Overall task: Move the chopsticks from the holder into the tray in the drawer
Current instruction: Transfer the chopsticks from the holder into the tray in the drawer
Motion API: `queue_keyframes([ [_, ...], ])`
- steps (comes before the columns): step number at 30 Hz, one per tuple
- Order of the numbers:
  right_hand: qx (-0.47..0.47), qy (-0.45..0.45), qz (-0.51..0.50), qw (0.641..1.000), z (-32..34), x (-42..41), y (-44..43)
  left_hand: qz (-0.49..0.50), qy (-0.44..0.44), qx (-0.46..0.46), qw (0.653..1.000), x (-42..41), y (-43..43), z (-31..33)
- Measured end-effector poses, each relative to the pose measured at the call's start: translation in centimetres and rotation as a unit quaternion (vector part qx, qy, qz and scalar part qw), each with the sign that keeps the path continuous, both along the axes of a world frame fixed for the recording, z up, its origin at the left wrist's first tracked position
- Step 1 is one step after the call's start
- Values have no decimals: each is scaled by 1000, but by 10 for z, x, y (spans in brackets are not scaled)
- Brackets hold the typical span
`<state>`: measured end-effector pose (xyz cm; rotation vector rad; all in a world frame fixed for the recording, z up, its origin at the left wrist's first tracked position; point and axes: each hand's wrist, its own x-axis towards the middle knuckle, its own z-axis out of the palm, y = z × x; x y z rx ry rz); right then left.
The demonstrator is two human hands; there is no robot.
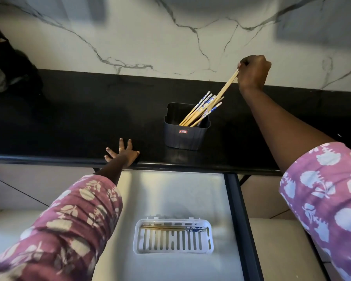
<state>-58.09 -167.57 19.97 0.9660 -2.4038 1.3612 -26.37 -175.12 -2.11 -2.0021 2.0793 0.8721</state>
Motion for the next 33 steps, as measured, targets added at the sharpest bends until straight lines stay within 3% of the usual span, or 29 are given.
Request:
queue_keyframes([
  [3,-14,37,5,999,20,3,9,16,44,-52,998,-9,-2,20],
  [6,-21,71,10,997,37,7,18,-32,84,-129,988,-28,0,50],
  [11,-32,137,10,990,72,17,36,-115,208,-223,945,-71,20,114],
  [15,-72,165,44,983,102,31,51,-137,369,-195,898,-98,44,162],
  [17,-97,166,65,979,113,42,58,-145,408,-177,884,-109,56,180],
  [27,-111,5,170,979,93,87,74,-171,461,-177,853,-110,86,182],
  [33,-149,-141,190,960,64,95,80,-172,508,-94,839,-97,100,158],
])
